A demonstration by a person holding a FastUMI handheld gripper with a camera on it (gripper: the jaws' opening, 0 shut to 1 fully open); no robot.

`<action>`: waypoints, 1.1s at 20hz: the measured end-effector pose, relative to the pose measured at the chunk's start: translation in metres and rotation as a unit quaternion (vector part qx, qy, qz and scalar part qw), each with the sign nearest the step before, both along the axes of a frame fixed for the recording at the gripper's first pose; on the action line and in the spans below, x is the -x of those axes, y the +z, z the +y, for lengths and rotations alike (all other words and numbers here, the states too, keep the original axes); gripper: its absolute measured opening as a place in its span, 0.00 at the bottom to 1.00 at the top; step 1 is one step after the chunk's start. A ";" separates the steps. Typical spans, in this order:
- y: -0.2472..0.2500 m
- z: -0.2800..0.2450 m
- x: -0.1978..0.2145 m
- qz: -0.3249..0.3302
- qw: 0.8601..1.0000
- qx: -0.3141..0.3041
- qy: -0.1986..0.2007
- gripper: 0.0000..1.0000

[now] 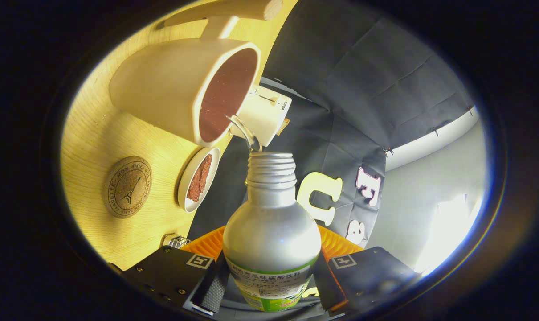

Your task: Take the bottle from table, then pour the juice into the cup, finally place the bottle on the coaster

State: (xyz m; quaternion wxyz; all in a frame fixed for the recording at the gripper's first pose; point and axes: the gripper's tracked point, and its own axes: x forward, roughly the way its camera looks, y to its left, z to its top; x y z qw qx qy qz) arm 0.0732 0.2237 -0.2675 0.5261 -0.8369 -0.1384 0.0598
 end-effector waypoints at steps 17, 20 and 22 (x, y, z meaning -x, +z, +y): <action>-0.012 0.009 0.001 0.007 0.999 0.041 0.002 0.81; -0.013 0.013 0.003 0.004 0.999 0.050 0.006 0.81; -0.012 0.015 0.004 0.003 0.998 0.057 0.007 0.81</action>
